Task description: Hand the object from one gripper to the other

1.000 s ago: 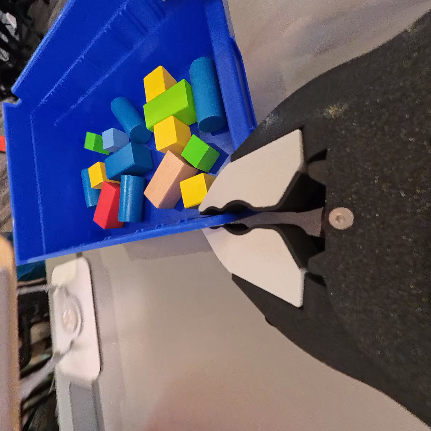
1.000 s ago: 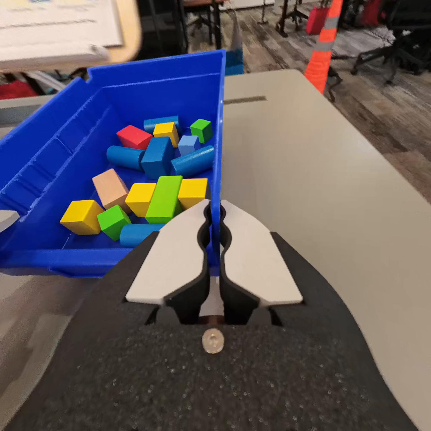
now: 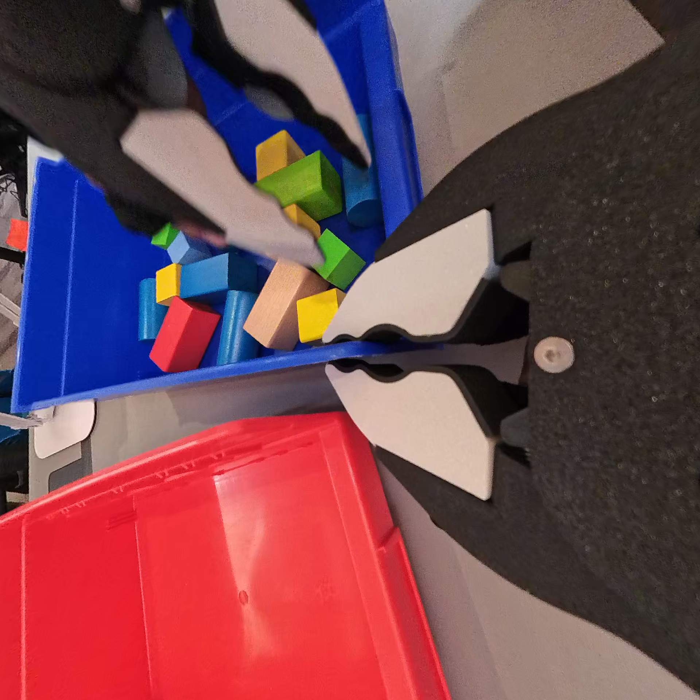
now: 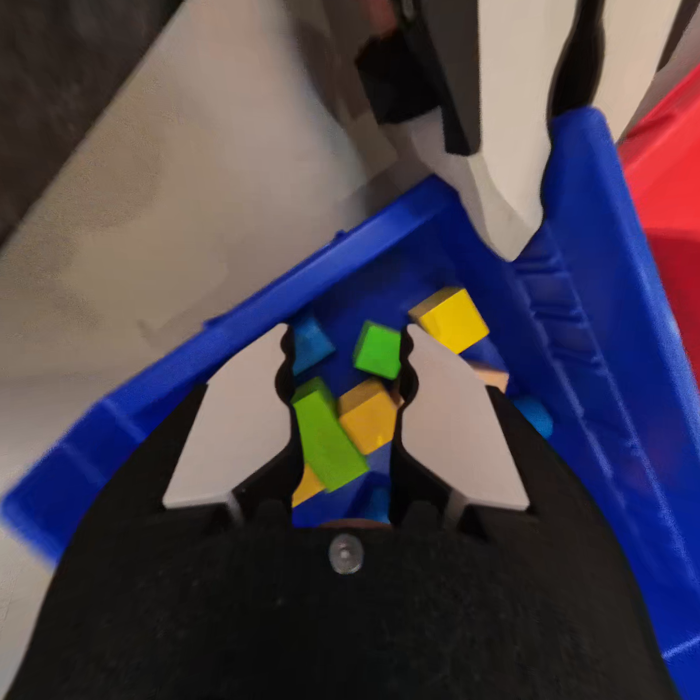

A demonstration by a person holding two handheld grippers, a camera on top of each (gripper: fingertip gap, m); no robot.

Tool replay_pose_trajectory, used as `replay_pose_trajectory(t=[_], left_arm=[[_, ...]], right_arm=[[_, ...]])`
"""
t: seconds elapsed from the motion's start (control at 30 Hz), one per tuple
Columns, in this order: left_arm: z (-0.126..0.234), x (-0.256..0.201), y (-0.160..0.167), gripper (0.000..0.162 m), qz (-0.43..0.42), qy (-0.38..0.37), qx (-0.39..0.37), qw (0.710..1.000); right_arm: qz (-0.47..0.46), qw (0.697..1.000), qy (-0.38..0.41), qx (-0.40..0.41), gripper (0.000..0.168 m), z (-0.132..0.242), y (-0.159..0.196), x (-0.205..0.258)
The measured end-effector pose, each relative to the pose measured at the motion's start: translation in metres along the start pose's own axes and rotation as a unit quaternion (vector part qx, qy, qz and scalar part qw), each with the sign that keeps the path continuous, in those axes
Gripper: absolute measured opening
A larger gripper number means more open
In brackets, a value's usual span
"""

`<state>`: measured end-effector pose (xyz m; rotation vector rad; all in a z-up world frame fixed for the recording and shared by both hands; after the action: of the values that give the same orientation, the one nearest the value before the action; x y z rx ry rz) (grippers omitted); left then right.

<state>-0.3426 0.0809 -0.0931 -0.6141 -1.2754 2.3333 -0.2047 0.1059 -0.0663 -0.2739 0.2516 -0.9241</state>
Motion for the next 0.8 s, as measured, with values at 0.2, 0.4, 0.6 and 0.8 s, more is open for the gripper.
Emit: replay_pose_trajectory(t=[0.2, 0.4, 0.6, 0.8], left_arm=[[0.000, 0.001, 0.000, 0.005, 0.000, 0.004, -0.003, 1.000], [0.000, 0.000, 0.001, 0.004, 0.006, -0.016, -0.007, 1.000], [-0.001, -0.001, 0.000, 0.004, 0.004, -0.022, -0.007, 1.000], [-0.001, 0.000, 0.001, 0.004, 0.023, -0.016, -0.009, 1.000]], right_arm=[[0.028, 0.995, -0.089, -0.039, 0.056, -0.037, 0.004, -0.031], [0.066, 0.988, -0.054, 0.132, 0.027, -0.012, 0.069, -0.026], [-0.008, 0.970, 0.002, 0.245, 0.057, 0.058, 0.111, -0.040], [0.011, 0.922, -0.039, 0.386, 0.057, 0.024, 0.142, -0.041]])
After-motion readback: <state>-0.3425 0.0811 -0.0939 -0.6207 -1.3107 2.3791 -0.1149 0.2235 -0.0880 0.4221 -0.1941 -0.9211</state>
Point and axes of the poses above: each gripper's, where its closed fingertips meet, z back along the fingers, y out of its underside, x = y × z across the jaws, the point moved 9 cm from there along z, back along the fingers, and after that the axes turned 5 degrees about z, right-handed, at the moved point
